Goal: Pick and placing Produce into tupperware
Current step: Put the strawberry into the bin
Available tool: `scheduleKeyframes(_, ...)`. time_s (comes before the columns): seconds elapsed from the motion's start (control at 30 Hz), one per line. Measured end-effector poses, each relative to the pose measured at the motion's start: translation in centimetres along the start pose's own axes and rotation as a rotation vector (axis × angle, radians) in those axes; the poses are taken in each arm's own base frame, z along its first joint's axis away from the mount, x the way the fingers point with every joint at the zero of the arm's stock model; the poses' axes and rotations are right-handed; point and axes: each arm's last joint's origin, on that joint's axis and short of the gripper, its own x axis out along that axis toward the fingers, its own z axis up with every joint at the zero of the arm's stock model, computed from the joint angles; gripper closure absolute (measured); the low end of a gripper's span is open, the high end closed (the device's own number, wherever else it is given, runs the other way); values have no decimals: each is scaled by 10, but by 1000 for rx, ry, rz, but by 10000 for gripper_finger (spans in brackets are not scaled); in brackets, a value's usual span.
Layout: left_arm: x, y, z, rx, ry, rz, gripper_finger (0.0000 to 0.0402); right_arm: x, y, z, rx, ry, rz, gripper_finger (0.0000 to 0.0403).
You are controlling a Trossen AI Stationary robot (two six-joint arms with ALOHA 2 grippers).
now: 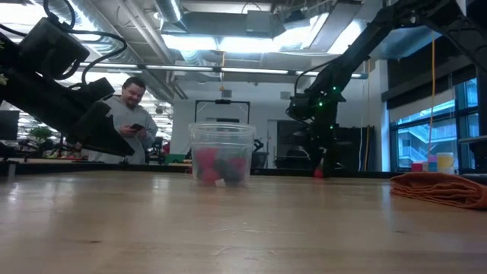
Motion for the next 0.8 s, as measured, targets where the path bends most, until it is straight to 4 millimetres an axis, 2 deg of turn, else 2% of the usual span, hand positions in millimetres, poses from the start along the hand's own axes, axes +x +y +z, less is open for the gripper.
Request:
scheduleKeyframes(0.33,0,0,0,1,0,1,187,1,0,-2,3,3,3,257)
scheduleKeyframes(0.8,0,0,0,-2,3,-6,187,1,0,-2,182,50,-12,264)
